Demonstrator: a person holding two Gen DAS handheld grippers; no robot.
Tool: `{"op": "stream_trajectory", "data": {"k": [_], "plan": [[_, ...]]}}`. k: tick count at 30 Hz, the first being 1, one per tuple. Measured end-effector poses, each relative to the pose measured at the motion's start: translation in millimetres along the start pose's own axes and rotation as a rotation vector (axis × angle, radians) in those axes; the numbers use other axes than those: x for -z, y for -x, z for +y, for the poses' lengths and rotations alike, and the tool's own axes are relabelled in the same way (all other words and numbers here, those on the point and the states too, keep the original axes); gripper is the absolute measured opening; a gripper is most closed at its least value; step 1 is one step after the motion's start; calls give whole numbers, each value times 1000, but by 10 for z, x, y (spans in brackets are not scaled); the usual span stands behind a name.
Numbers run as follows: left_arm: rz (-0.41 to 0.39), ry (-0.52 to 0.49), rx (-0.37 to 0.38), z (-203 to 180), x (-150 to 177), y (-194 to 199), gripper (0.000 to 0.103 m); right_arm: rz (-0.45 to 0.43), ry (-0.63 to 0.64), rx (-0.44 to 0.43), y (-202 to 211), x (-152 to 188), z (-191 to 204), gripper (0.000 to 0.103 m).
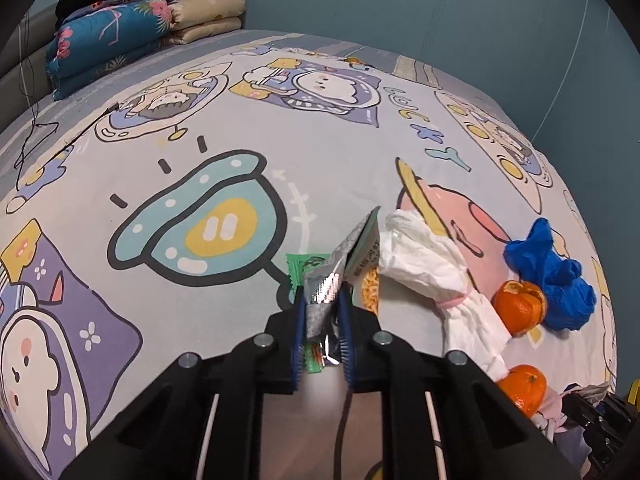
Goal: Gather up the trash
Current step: 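Grasp the pink cloth with the right tool while the left tool grasps the green wrapper, then carry the pink cloth and green wrapper over the yellow bin with both tools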
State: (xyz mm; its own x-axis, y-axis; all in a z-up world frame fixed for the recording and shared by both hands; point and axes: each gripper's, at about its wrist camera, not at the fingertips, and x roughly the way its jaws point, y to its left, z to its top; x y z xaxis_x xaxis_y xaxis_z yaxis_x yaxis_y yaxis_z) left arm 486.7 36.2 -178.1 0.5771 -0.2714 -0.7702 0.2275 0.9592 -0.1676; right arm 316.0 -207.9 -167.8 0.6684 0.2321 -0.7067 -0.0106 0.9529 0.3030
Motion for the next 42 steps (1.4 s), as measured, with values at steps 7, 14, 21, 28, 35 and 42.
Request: {"op": "stream_trajectory", "data": {"k": [7, 14, 21, 28, 35, 42], "plan": [[-20, 20, 17, 1, 28, 219, 13, 4, -6, -23, 169, 120, -18, 9], [-33, 49, 44, -61, 169, 500, 13, 7, -15, -68, 404, 296, -29, 10], [-61, 56, 60, -216, 376, 862, 13, -7, -6, -98, 722, 465, -13, 10], [-108, 51, 70, -384, 521, 1269, 13, -28, -2, -115, 1059, 635, -45, 10], [-154, 36, 84, -623, 657, 1673, 13, -70, 10, -123, 1505, 839, -94, 10], [-221, -5, 92, -929, 754, 2142, 13, -148, 24, -121, 2006, 954, -190, 10]]}}
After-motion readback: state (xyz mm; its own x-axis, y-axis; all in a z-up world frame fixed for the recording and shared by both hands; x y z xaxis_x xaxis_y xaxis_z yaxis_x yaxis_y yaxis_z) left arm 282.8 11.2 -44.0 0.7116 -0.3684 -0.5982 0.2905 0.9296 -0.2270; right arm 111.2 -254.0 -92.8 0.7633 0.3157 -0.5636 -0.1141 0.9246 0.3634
